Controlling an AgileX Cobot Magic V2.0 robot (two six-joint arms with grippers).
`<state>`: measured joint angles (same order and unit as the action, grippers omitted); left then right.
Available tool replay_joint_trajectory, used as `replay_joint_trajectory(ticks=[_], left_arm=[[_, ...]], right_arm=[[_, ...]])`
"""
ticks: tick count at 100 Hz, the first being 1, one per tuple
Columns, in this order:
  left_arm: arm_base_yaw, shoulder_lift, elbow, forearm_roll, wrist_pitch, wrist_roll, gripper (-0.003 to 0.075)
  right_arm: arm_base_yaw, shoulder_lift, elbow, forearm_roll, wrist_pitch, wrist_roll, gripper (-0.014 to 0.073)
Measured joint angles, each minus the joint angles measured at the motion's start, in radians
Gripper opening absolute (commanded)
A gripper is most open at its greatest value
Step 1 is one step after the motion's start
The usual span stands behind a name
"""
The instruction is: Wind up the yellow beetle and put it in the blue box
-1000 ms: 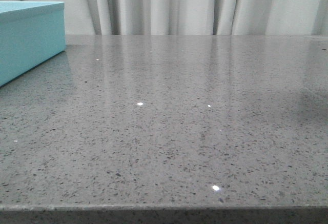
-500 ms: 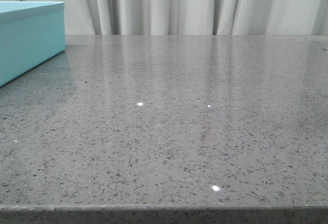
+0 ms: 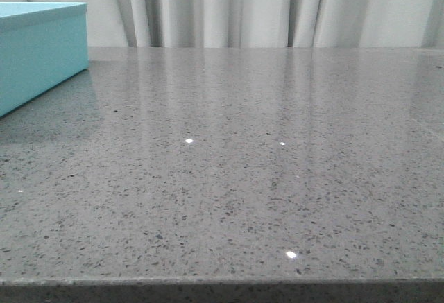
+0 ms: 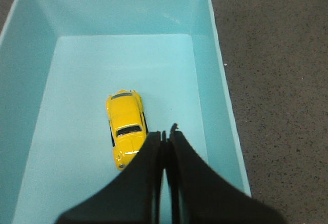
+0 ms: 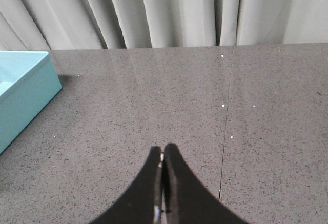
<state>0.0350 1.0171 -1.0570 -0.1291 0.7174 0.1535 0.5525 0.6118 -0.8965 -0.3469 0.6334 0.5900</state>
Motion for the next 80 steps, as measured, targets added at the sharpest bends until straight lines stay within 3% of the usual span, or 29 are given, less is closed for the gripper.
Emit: replay_joint_trajectory(ticks=[43,80], left_arm=[[0.000,-0.412,0.402,0.000,-0.221,0.050,-0.0020],[0.000,-0.626,0.624,-0.001,-0.232,0.050,-0.0020]], right_arm=[[0.000,-0.244,0.314,-0.078,-0.204,-0.001,-0.0067],[0.000,-0.342,0.425,-0.101,-0.238,-0.001,-0.0067]])
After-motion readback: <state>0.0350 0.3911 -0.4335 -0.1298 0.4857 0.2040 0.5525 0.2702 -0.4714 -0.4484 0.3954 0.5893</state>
